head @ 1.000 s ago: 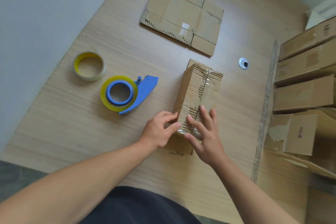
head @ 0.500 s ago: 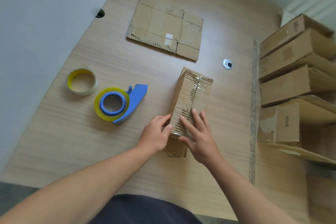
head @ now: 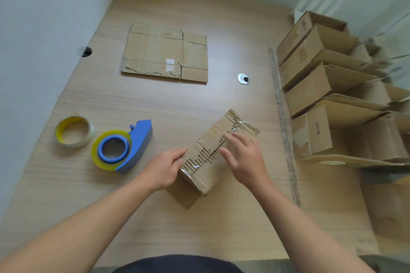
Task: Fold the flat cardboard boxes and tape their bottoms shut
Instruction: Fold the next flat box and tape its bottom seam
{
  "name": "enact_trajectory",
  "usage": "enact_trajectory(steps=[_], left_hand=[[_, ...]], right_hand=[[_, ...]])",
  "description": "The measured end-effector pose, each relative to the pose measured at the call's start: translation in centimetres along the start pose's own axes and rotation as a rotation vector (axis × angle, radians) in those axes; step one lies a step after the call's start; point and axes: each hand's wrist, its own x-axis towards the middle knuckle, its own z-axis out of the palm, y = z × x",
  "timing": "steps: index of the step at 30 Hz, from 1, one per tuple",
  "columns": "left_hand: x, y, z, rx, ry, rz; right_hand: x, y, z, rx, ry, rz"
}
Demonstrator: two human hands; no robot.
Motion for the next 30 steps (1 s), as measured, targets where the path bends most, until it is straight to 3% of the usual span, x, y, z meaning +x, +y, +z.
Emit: enact_trajectory(steps=[2,7,10,13,17,19,22,26,30], left_hand=[[0.1,0.2,-0.7,0.082,-0.036,0.000],[-0.7,0.8,-0.2,0.146,0.002,-0.072],[-1.1,1.3,0.3,0.094,0.214,-0.229],[-2.1,1.8,0.8,0.030,0.352,-0.274],[-3.5,2.6,2.5,-0.057,0.330,-0.299],[-3.3,2.9,3.5,-0.071,0.302,-0.318],[-2.0,3.4,3.4,-0.098,0.356,-0.339],[0.6,3.7,1.8,-0.059,0.354,-0.245],[2.8,4.6,0.3,-0.058,0.278,-0.133]], right_hand=[[2.5,2.0,-1.2,0.043,0.040,0.182],[5.4,5.1,-0.8,0.100,-0.262,0.414],[5.0,5.5,-0.1,0.185,-0.178,0.432],[4.5,5.5,0.2,0.269,-0.063,0.507],[2.9,5.2,0.6,0.474,0.094,0.649],[2.0,5.5,0.5,0.508,0.075,0.666],[0.4,6.5,-0.1,0.425,-0.116,0.582],[-0.1,8.1,-1.8,0.212,-0.267,0.283],[-0.2,8.2,-2.2,0.277,-0.347,-0.039]])
